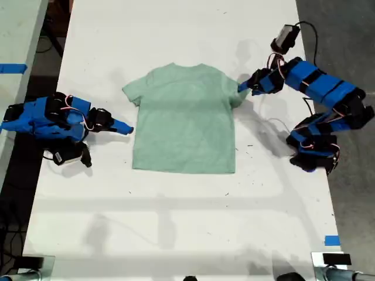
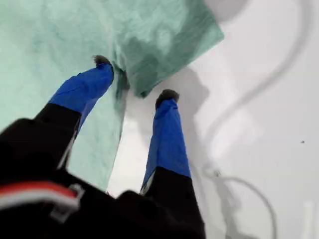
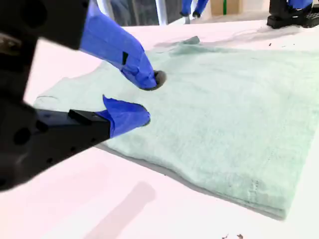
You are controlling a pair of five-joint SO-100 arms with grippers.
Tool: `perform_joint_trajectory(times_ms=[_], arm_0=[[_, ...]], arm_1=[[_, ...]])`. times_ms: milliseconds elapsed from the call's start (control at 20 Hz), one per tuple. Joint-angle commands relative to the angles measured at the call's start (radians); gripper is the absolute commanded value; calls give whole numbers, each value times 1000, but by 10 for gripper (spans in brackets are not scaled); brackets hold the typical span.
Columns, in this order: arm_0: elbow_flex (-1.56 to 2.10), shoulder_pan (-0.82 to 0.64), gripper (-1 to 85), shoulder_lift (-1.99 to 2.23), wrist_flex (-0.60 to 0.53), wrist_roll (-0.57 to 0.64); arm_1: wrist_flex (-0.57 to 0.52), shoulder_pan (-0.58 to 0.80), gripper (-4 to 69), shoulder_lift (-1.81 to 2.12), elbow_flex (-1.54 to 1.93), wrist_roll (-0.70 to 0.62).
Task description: Fold t shirt
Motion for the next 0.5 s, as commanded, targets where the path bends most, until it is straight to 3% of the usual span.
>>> perform_joint_trajectory(times_ms=[0, 350, 450], arm_0=[[8, 3, 76, 5, 2, -3], [8, 3, 76, 5, 2, -3], [8, 2, 76, 5, 2, -3]], arm_1=[[-55, 40, 197, -173, -149, -31], [-64, 106, 193, -506, -318, -57], [-51, 112, 17, -545, -337, -51]])
